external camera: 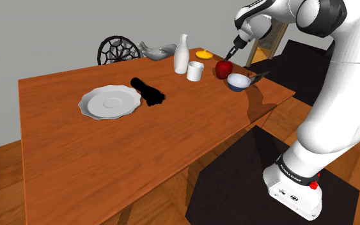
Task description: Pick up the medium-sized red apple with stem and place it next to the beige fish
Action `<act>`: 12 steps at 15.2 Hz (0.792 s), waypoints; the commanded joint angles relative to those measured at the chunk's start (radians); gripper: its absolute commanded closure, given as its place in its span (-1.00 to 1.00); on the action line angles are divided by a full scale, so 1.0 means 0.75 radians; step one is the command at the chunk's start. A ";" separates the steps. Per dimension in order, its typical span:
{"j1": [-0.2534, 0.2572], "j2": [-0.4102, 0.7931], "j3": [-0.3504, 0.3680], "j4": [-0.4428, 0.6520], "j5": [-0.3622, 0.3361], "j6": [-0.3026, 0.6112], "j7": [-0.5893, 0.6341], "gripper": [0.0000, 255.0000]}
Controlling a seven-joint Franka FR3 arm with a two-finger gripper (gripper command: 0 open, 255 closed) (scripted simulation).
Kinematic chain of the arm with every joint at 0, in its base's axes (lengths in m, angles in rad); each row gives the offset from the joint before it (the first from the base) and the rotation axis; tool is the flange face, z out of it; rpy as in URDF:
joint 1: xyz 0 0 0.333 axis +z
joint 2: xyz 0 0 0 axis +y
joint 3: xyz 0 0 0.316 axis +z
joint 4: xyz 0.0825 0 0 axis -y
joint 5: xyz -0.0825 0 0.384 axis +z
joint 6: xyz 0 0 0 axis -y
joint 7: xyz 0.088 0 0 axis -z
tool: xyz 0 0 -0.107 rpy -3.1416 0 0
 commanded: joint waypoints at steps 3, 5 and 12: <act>-0.001 0.000 0.001 -0.003 0.002 0.004 -0.003 1.00; -0.001 0.000 0.001 -0.003 0.002 0.004 -0.003 1.00; 0.000 -0.031 -0.009 -0.007 -0.016 -0.022 0.007 -1.00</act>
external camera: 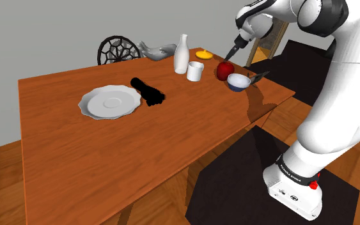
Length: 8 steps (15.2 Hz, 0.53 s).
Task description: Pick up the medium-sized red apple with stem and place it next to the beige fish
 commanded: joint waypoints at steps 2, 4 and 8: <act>0.002 -0.077 -0.023 -0.003 -0.047 -0.067 0.029 -1.00; 0.001 -0.099 -0.030 -0.002 -0.061 -0.089 0.038 -1.00; 0.001 -0.099 -0.030 -0.002 -0.061 -0.089 0.038 -1.00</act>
